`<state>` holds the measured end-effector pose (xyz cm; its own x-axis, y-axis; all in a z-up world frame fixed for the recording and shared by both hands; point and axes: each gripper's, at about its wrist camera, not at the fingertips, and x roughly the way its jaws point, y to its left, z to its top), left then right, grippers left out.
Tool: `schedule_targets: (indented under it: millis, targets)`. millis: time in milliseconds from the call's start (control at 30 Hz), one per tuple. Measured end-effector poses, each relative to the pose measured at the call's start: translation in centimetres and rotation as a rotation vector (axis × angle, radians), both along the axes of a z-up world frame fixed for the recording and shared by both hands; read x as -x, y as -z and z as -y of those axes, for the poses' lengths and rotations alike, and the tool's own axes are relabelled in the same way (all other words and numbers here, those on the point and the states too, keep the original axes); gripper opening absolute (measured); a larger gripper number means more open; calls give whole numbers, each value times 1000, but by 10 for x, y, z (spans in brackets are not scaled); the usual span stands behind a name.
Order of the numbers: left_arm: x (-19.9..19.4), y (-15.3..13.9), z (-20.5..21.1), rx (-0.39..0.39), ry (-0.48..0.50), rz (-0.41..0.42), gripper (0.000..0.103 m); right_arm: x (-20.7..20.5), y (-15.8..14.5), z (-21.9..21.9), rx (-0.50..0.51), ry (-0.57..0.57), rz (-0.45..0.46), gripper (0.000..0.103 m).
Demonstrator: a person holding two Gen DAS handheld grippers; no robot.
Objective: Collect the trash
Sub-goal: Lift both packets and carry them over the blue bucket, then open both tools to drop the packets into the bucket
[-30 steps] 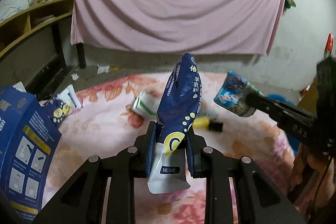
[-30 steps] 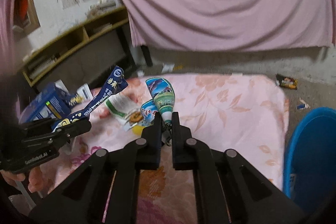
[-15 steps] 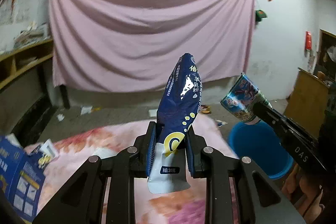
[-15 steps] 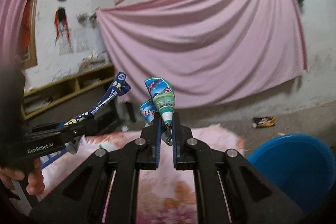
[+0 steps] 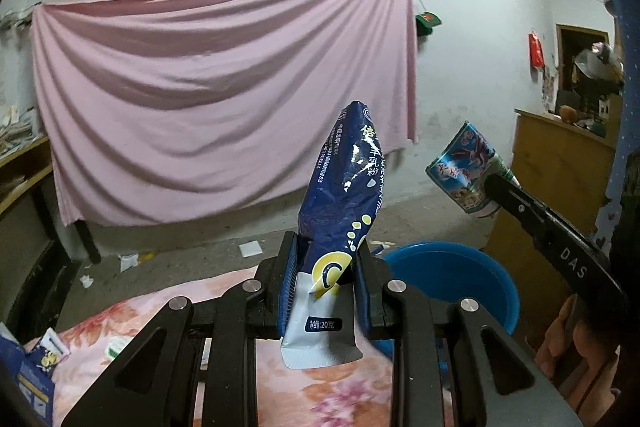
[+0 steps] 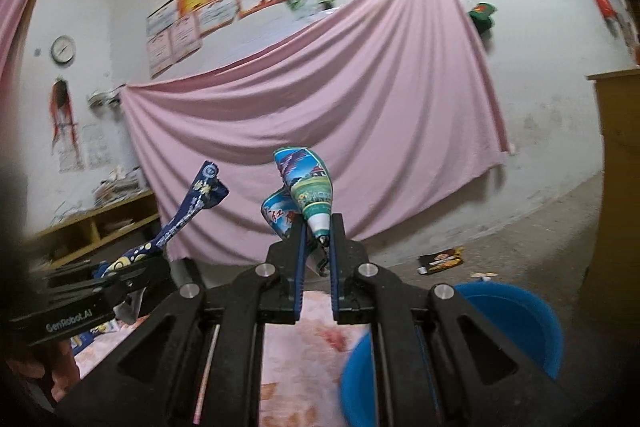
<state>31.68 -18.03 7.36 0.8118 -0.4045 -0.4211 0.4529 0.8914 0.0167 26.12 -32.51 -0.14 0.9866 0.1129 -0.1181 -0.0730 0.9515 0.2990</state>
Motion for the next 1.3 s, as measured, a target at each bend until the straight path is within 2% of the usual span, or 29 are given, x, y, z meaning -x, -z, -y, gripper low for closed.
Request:
schedule_targets:
  millis: [233, 600, 833, 1067, 1200, 1300]
  targets:
    - [-2, 11, 43, -34, 41, -24, 22, 5, 11, 40, -38, 90, -72, 38]
    - [-5, 36, 103, -93, 70, -116, 22, 3, 31, 79, -108, 173, -187, 39]
    - [-5, 48, 112, -104, 73, -171, 22, -6, 44, 93, -144, 178, -265, 40]
    - [-6, 51, 120, -126, 72, -191, 23, -17, 51, 93, -150, 163, -322, 44]
    - [-8, 54, 118, -131, 74, -203, 34, -21, 55, 93, -153, 153, -348, 48]
    - [-8, 56, 118, -134, 73, -207, 35, -24, 57, 95, -154, 150, -365, 50]
